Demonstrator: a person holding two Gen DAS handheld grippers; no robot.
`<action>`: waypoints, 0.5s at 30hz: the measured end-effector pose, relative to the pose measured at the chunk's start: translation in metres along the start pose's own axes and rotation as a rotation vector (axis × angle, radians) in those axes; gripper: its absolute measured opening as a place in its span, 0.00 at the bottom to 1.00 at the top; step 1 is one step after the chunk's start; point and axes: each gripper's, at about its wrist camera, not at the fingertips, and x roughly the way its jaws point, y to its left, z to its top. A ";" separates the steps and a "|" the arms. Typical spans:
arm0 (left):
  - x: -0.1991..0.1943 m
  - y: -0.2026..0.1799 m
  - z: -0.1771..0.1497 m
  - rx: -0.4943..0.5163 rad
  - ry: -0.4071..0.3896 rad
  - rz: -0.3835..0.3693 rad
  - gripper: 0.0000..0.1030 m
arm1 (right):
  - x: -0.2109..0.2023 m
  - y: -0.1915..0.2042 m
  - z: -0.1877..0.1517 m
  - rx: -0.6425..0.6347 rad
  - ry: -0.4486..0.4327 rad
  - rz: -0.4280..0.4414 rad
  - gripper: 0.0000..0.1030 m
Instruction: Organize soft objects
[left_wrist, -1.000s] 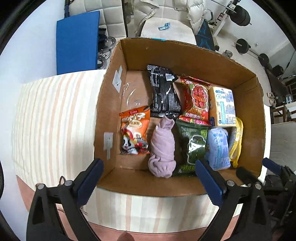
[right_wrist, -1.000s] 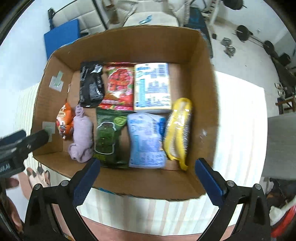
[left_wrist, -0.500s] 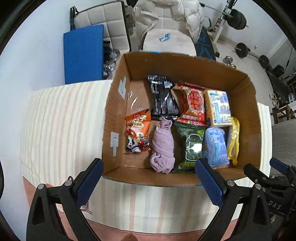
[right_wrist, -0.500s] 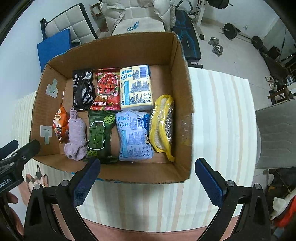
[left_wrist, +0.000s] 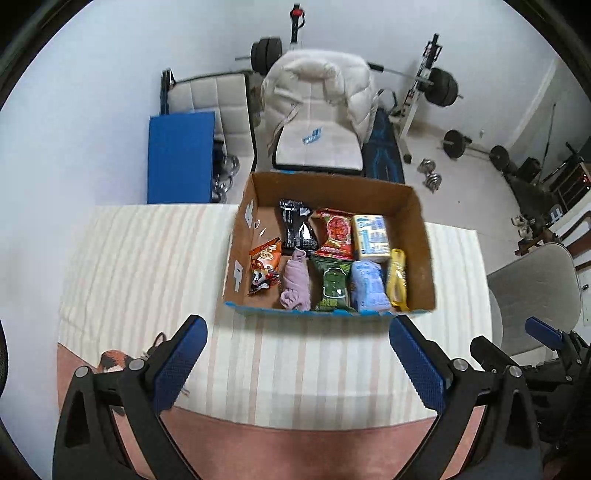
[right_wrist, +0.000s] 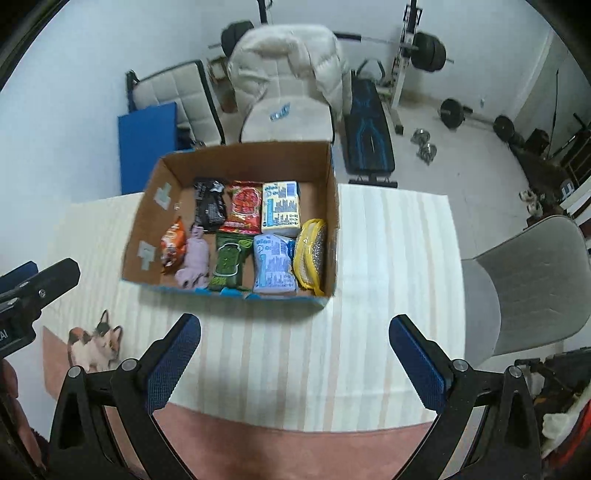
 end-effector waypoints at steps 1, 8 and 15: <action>-0.012 -0.002 -0.006 0.007 -0.014 -0.001 0.98 | -0.014 -0.001 -0.007 0.005 -0.018 0.007 1.00; -0.063 -0.003 -0.033 -0.002 -0.067 0.011 0.98 | -0.085 -0.005 -0.043 0.034 -0.110 0.033 1.00; -0.100 -0.003 -0.056 -0.010 -0.080 -0.005 0.98 | -0.141 -0.008 -0.072 0.029 -0.158 0.025 1.00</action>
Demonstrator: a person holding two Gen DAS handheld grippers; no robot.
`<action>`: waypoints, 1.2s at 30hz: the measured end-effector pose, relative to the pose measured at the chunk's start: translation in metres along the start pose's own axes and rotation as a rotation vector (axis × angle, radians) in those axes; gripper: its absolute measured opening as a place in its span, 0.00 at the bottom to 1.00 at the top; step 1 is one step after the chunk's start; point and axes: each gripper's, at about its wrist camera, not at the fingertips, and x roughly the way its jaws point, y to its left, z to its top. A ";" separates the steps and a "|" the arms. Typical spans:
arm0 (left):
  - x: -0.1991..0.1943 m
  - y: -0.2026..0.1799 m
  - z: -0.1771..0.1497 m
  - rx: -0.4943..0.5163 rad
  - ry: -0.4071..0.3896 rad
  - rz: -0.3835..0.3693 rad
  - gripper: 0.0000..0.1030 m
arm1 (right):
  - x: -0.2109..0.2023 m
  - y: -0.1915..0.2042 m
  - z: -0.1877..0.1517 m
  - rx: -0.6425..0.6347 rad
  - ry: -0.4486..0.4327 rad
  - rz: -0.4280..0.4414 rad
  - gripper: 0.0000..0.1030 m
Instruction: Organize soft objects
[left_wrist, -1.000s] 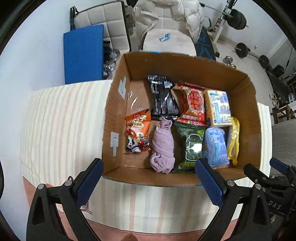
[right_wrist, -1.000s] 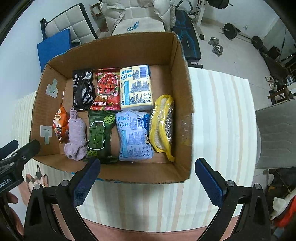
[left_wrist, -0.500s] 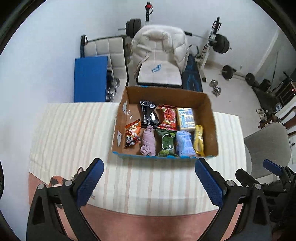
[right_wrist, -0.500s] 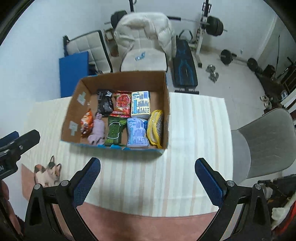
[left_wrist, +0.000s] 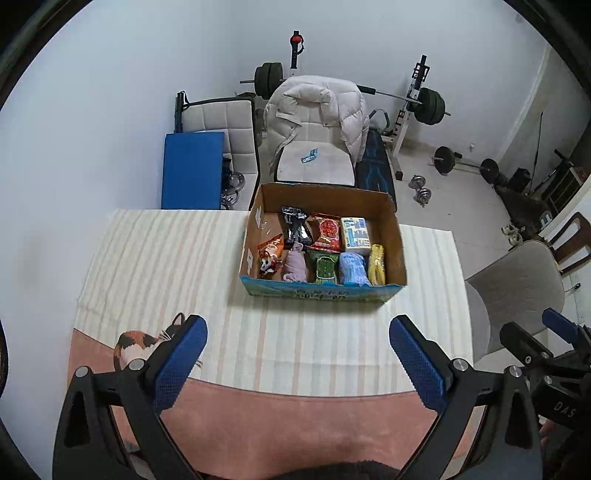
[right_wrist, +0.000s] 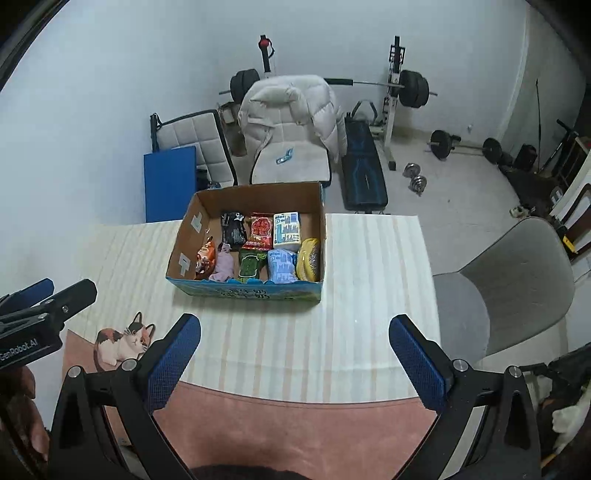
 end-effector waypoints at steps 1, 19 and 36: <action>-0.005 0.000 -0.002 0.001 -0.005 -0.001 0.98 | -0.005 0.000 -0.002 -0.001 0.002 0.006 1.00; -0.035 -0.004 -0.008 -0.009 -0.136 0.017 0.98 | -0.029 0.000 0.001 0.001 -0.059 -0.034 1.00; -0.041 -0.001 -0.003 0.003 -0.186 0.047 0.98 | -0.048 0.028 0.021 -0.062 -0.153 -0.068 1.00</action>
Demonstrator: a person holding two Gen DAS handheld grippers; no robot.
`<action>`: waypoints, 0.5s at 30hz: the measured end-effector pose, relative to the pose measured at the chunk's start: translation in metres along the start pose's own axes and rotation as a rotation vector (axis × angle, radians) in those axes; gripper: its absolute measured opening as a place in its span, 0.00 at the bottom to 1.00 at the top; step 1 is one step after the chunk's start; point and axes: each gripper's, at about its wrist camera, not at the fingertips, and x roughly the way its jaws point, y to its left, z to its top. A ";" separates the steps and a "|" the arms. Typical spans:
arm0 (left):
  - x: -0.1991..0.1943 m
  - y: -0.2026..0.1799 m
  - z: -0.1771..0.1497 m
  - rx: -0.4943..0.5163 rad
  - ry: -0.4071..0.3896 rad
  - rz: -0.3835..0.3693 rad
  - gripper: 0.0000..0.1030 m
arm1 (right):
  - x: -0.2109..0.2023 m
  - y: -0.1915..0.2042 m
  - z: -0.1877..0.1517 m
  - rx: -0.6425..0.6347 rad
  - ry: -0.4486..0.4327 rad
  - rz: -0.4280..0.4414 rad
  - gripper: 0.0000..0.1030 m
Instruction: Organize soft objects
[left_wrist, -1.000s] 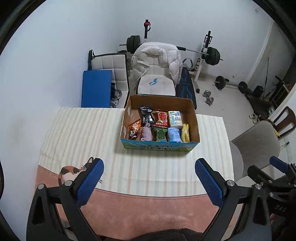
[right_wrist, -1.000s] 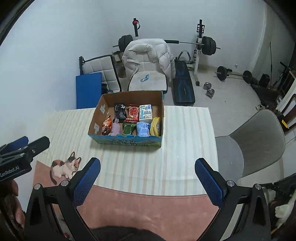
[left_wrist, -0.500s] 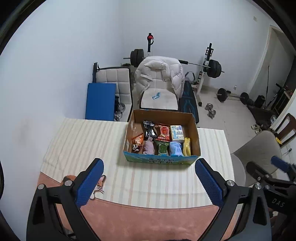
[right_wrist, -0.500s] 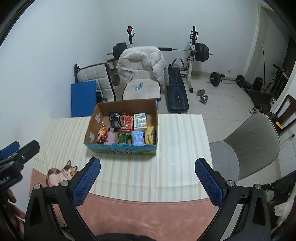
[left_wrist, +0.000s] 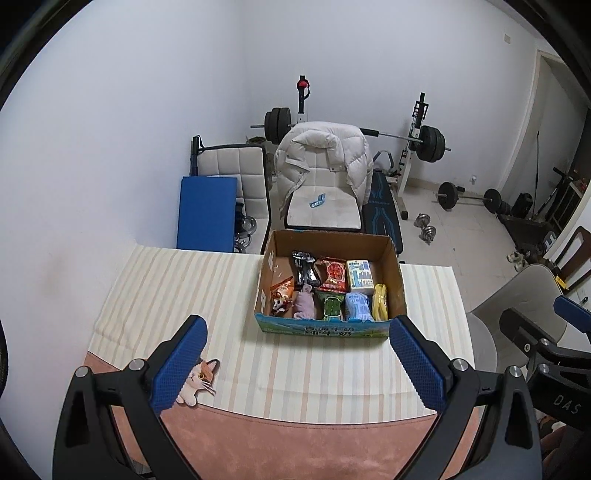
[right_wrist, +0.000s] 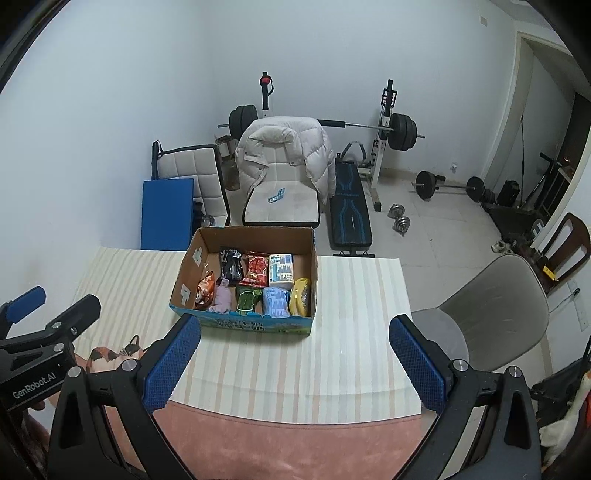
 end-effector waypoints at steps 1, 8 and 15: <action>-0.001 0.001 0.000 -0.001 -0.003 -0.001 0.98 | 0.000 0.000 0.001 -0.001 -0.001 0.000 1.00; -0.005 0.001 0.001 0.002 -0.008 -0.006 0.98 | -0.003 0.001 0.002 0.000 -0.004 -0.003 1.00; -0.007 -0.001 0.001 0.003 -0.014 -0.002 0.98 | -0.005 0.001 0.001 -0.004 -0.009 -0.006 1.00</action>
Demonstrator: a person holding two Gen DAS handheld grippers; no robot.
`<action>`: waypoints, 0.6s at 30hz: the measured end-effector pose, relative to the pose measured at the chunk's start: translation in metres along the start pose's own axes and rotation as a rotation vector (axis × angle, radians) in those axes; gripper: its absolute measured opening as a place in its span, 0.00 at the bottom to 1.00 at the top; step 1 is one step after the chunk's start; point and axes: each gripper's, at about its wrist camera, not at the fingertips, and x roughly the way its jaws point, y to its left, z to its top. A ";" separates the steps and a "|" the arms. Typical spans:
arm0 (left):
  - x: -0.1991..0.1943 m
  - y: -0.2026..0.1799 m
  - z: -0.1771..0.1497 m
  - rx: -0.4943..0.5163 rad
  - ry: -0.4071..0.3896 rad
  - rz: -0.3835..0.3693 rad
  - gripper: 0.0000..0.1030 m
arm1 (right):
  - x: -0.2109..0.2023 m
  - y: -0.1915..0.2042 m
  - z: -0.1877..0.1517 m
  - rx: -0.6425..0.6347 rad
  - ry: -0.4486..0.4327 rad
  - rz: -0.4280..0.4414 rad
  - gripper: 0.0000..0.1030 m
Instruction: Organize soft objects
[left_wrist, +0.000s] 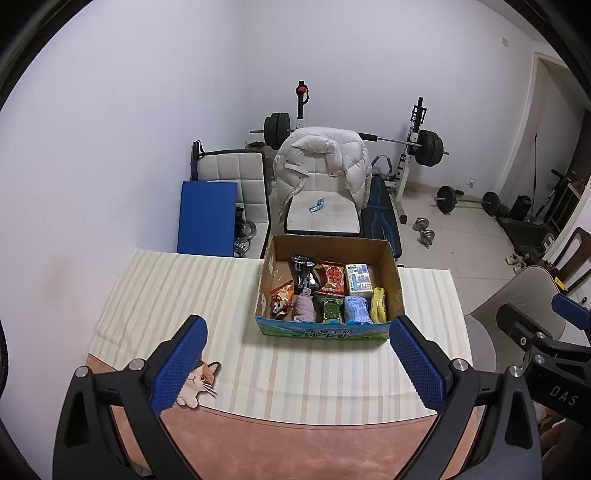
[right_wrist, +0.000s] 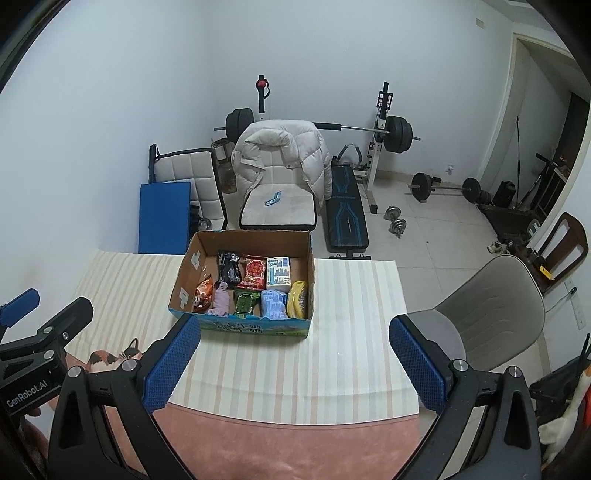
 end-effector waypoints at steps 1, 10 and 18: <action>0.000 0.000 0.000 -0.001 0.000 -0.001 0.98 | 0.000 0.001 0.000 -0.001 0.000 -0.001 1.00; 0.000 -0.002 -0.002 0.011 0.008 -0.004 0.98 | -0.003 -0.002 0.000 0.004 -0.001 -0.001 1.00; -0.001 -0.004 -0.002 0.020 0.005 -0.007 0.98 | -0.007 -0.004 -0.001 0.006 -0.006 -0.027 1.00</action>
